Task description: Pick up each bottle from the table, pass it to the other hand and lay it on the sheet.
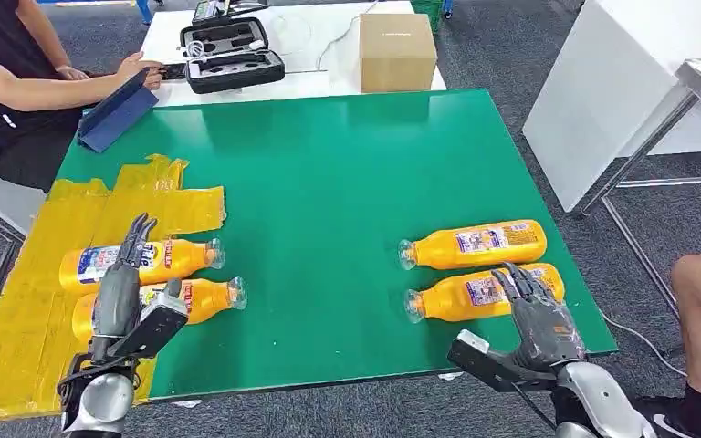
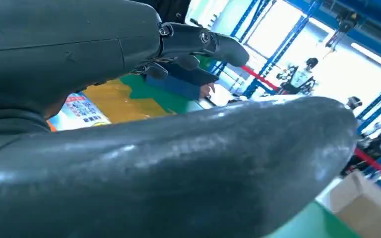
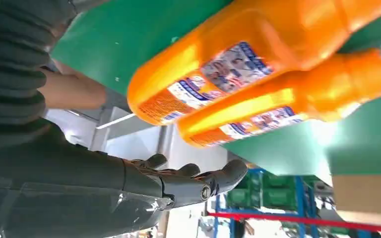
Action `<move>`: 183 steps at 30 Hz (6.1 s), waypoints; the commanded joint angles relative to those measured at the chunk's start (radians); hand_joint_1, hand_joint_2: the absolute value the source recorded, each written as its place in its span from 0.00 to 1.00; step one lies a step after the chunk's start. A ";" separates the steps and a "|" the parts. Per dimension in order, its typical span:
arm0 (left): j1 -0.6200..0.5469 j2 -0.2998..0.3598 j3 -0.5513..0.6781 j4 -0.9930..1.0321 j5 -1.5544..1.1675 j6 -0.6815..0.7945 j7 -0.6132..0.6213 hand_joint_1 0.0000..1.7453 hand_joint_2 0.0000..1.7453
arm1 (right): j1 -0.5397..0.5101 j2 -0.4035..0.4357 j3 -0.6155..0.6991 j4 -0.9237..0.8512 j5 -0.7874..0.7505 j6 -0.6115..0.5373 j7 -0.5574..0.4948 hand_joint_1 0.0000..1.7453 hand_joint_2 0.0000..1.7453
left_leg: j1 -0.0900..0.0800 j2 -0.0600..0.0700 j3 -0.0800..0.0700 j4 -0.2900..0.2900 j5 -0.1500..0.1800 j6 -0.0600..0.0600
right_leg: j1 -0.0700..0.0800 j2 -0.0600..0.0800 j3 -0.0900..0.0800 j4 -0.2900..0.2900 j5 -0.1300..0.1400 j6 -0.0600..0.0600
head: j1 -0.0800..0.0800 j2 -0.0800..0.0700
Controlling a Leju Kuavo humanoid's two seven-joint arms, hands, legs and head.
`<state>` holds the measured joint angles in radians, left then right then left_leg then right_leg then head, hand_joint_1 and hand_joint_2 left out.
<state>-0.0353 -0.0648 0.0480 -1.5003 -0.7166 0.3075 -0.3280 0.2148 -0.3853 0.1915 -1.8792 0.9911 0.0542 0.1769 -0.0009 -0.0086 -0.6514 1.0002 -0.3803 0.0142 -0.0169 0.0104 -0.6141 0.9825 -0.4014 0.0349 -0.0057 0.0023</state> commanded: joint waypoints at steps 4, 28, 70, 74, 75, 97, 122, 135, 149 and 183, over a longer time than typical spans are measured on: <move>-0.005 -0.023 -0.008 -0.047 0.047 -0.026 0.002 0.00 0.00 | -0.010 -0.039 -0.140 0.095 -0.032 0.067 -0.017 0.00 1.00 | 0.001 0.001 0.004 0.000 -0.002 0.000 | 0.001 -0.001 0.005 -0.001 -0.002 0.000 | 0.000 0.000; -0.051 0.005 -0.017 -0.012 0.083 -0.030 -0.005 0.00 0.00 | -0.255 -0.088 -0.073 0.324 -0.055 0.165 -0.023 0.00 1.00 | 0.000 0.001 0.003 0.000 -0.001 0.000 | 0.000 0.000 0.005 -0.001 -0.001 0.000 | 0.000 0.000; -0.149 0.030 -0.054 0.114 0.174 -0.015 -0.012 0.00 0.00 | -0.522 -0.233 0.534 0.587 -0.030 0.296 -0.038 0.00 1.00 | 0.000 -0.003 0.004 0.000 0.001 0.001 | 0.000 -0.004 0.007 -0.002 -0.001 0.001 | 0.000 0.000; -0.134 0.031 -0.048 0.096 0.173 -0.013 -0.012 0.00 0.00 | -0.521 -0.236 0.502 0.563 -0.026 0.286 -0.014 0.00 1.00 | 0.000 -0.001 0.006 0.000 0.000 0.001 | 0.000 -0.002 0.008 -0.001 -0.001 0.001 | 0.000 0.000; -0.134 0.031 -0.048 0.096 0.173 -0.013 -0.012 0.00 0.00 | -0.521 -0.236 0.502 0.563 -0.026 0.286 -0.014 0.00 1.00 | 0.000 -0.001 0.007 0.001 -0.001 0.001 | 0.000 -0.002 0.009 -0.002 -0.001 0.000 | 0.000 0.000; -0.153 0.031 -0.055 0.115 0.191 -0.017 -0.009 0.00 0.00 | -0.469 -0.228 0.473 0.610 -0.017 0.341 -0.049 1.00 1.00 | 0.000 -0.001 0.006 0.000 0.000 0.001 | 0.000 -0.002 0.009 -0.003 0.000 0.002 | 0.000 0.000; -0.047 0.061 -0.015 0.171 0.920 -0.591 0.168 0.00 1.00 | -0.602 0.018 0.215 0.487 -0.430 0.110 -0.092 1.00 1.00 | -0.001 0.015 0.014 -0.001 -0.001 0.000 | -0.001 0.015 0.011 -0.001 0.005 -0.001 | 0.001 0.000; 0.010 0.014 -0.150 0.051 1.076 -0.641 0.173 0.00 1.00 | -0.698 0.176 0.233 0.343 -0.573 0.075 -0.147 1.00 1.00 | 0.001 0.009 0.002 0.001 0.001 0.000 | 0.000 0.009 0.002 0.001 0.003 0.001 | 0.000 0.000; -0.120 -0.100 -0.283 0.022 1.024 -0.509 0.111 0.00 1.00 | -0.731 0.318 0.395 0.451 -0.608 0.068 -0.165 1.00 1.00 | 0.000 0.005 0.001 0.001 0.003 0.001 | 0.000 0.006 0.002 0.000 0.003 0.002 | 0.000 0.000; -0.161 -0.119 -0.264 0.092 1.006 -0.478 0.081 1.00 1.00 | -0.714 0.332 0.858 0.345 -0.456 0.116 -0.174 1.00 1.00 | 0.001 0.004 0.002 0.001 0.002 0.000 | 0.001 0.003 0.003 0.000 0.002 0.001 | 0.000 0.000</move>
<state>-0.1351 -0.1797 -0.2338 -1.4961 0.3048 -0.1881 -0.2445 -0.4690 -0.0244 0.8572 -1.4912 0.5306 0.1514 0.0145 -0.0010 -0.0045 -0.6547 1.0006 -0.3762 0.0160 -0.0174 0.0154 -0.6168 0.9825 -0.3971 0.0378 -0.0057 0.0023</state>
